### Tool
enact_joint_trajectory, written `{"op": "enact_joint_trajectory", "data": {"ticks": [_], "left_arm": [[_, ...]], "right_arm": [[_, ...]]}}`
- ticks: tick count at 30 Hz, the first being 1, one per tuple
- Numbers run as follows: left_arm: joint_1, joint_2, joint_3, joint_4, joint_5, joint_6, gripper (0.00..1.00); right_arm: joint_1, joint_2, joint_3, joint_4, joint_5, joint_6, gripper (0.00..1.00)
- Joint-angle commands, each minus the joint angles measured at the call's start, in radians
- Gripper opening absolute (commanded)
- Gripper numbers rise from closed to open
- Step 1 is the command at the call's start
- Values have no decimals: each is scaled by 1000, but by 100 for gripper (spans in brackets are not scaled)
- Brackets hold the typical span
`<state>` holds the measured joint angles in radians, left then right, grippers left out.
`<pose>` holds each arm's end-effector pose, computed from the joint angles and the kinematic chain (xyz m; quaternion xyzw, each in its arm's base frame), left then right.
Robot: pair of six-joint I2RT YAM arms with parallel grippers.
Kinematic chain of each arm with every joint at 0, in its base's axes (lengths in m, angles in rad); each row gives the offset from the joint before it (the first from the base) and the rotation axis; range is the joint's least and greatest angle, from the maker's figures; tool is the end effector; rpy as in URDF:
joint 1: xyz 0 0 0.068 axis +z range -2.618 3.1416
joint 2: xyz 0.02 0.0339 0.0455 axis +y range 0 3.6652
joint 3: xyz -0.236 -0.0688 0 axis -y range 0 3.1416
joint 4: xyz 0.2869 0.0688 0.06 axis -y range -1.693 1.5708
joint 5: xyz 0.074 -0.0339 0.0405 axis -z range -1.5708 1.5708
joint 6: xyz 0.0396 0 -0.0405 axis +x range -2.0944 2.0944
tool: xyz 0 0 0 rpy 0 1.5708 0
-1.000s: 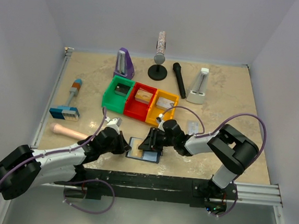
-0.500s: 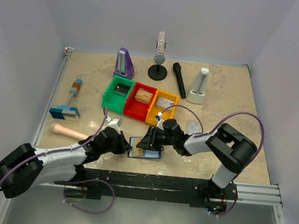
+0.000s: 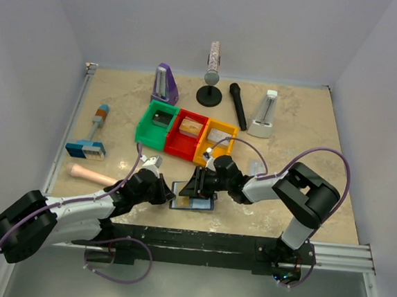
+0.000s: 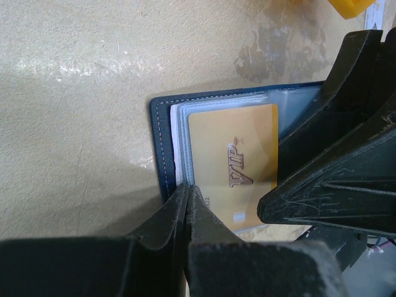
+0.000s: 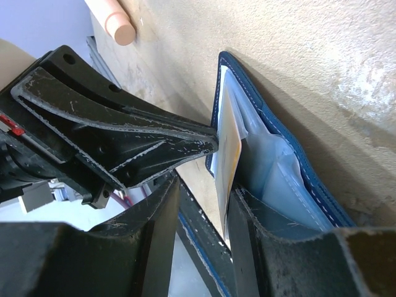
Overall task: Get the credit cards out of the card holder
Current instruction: Remove the credit card from the card holder.
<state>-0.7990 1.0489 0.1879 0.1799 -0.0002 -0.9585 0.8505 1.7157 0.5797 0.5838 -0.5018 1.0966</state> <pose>0.1556 -0.1599 0.0680 -0.0720 0.8998 -0.3313 0.2747 0.1980 0.2545 0.0551 -0.0163 0.8542 0.5124 0.0864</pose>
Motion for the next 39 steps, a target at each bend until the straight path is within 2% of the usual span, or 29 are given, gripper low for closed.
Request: {"op": "enact_joint_trajectory", "data": {"ticks": [1, 7, 39], "left_arm": [[-6, 5, -22, -74, 13, 3, 0], [-6, 8, -33, -89, 5, -13, 0], [-6, 25, -68, -85, -49, -48, 0]], "right_arm": [[9, -44, 32, -10, -31, -24, 40], [1, -91, 29, -75, -20, -56, 40], [-14, -188, -15, -153, 3, -89, 37]]}}
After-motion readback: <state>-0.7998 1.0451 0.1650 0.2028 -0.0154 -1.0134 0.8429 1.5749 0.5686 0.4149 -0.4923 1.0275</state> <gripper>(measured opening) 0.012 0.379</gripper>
